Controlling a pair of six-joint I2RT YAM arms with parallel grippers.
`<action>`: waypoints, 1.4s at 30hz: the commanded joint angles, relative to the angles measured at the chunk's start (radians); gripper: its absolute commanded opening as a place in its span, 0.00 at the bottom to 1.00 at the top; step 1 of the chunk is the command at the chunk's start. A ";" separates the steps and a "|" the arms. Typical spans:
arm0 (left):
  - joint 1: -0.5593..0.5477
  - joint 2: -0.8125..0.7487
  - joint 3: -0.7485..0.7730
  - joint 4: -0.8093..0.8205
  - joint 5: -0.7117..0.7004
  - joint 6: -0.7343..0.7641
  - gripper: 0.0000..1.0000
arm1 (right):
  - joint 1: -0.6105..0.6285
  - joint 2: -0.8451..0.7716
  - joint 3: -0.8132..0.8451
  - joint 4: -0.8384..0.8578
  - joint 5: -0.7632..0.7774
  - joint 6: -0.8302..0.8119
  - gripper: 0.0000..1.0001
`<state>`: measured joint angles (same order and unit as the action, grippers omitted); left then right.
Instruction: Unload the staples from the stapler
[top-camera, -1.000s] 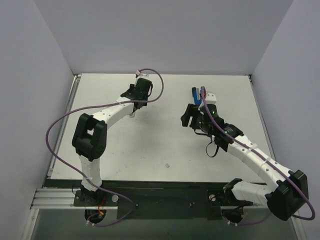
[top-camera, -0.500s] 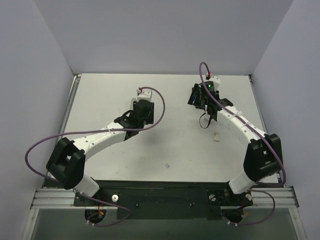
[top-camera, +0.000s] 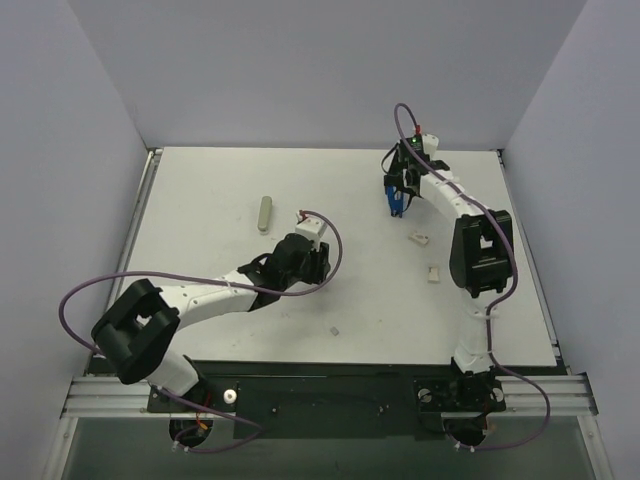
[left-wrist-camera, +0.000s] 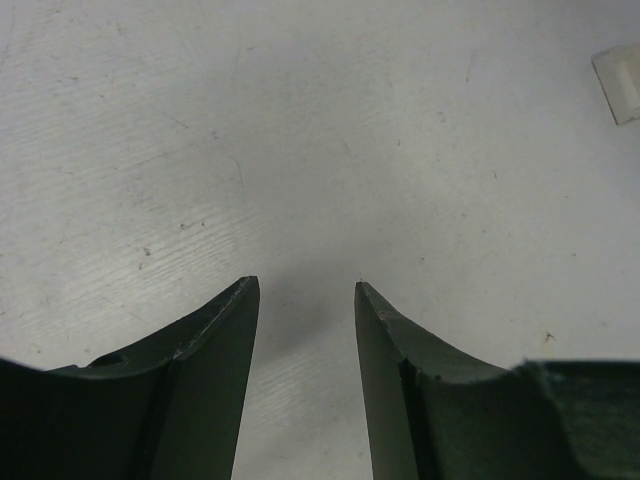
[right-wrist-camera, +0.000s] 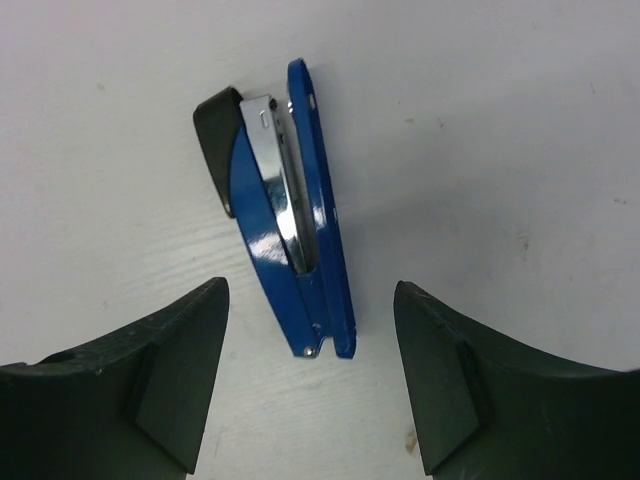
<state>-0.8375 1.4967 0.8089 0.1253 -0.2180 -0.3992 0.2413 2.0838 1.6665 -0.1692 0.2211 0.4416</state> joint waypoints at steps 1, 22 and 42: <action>-0.005 0.039 0.032 0.102 0.144 0.031 0.53 | -0.053 0.068 0.130 -0.085 -0.045 0.020 0.62; -0.006 0.134 0.049 0.149 0.282 -0.035 0.53 | -0.083 0.248 0.302 -0.167 -0.046 0.025 0.48; -0.006 0.143 0.055 0.134 0.284 -0.036 0.53 | -0.092 0.325 0.375 -0.216 -0.103 0.046 0.06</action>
<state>-0.8391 1.6348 0.8181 0.2218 0.0544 -0.4335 0.1566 2.3867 2.0029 -0.3325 0.1219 0.4782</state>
